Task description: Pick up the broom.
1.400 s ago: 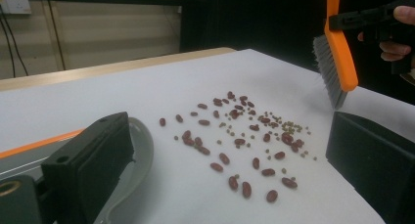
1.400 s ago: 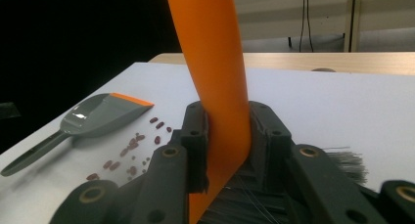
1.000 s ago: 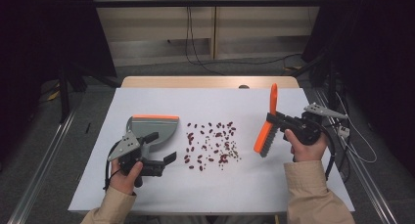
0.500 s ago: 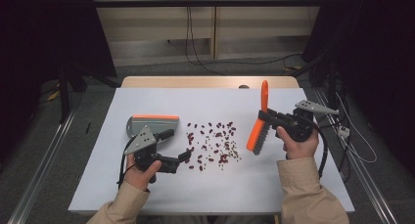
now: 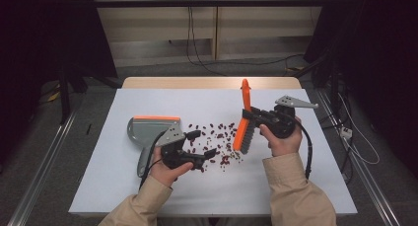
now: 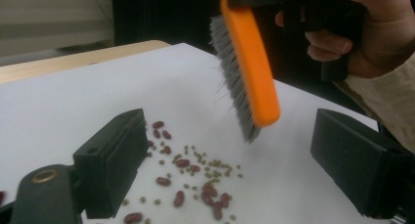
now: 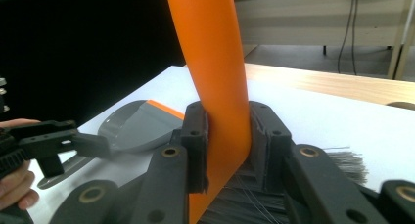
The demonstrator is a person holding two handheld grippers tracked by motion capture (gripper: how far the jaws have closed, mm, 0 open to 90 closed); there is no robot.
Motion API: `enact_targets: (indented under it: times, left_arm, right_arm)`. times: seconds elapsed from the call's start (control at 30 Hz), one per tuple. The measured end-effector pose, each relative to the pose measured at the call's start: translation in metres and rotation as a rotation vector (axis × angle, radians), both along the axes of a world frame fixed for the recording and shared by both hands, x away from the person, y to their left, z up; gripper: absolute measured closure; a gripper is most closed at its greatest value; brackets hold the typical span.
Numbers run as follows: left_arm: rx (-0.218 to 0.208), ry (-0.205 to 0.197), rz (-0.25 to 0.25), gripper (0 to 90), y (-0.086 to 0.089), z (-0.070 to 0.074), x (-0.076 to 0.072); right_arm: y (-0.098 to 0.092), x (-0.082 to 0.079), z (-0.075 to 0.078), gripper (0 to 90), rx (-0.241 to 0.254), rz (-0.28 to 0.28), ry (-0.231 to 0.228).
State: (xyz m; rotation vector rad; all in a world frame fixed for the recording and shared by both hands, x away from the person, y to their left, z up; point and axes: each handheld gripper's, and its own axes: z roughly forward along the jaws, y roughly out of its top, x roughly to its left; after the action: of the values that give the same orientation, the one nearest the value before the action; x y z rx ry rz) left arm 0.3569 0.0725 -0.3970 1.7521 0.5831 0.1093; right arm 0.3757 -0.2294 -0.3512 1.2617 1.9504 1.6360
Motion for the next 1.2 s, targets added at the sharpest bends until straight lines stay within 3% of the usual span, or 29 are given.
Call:
enact_targets:
  times: [0.23,0.37,0.43,0.67,0.77,0.93,1.03,1.1,1.2]
  left_arm:
    - [-0.013,0.046,0.012,24.6,-0.021,-0.006,0.011]
    - [0.037,0.057,0.034,32.7,-0.029,-0.012,0.014]
    - [0.039,0.065,0.045,37.1,-0.03,-0.014,0.015]
    - [0.046,0.08,0.037,66.0,-0.032,-0.015,0.015]
    - [0.057,0.091,0.062,67.6,-0.03,-0.013,0.015]
    - [0.054,0.076,0.117,70.4,-0.023,-0.009,0.015]
    - [0.062,0.067,0.137,70.6,-0.022,-0.009,0.014]
    - [0.072,0.051,0.152,70.6,-0.02,-0.007,0.014]
    - [0.073,0.05,0.169,70.6,-0.016,-0.007,0.016]
  right_arm:
    - [0.023,0.005,0.0,71.1,-0.018,0.021,-0.01]
    - [0.036,0.008,0.0,71.1,-0.023,0.039,-0.015]
    - [0.041,0.008,0.0,71.1,-0.038,0.042,-0.017]
    - [0.056,0.008,0.002,70.9,-0.075,0.044,-0.028]
    - [0.059,0.008,0.002,70.8,-0.081,0.043,-0.032]
    - [0.063,0.007,0.005,70.4,-0.058,0.025,-0.05]
    - [0.067,0.008,0.007,69.7,-0.069,0.019,-0.057]
    - [0.068,0.009,0.006,53.7,-0.095,-0.012,-0.072]
    - [0.066,0.011,0.004,45.7,-0.084,-0.028,-0.064]
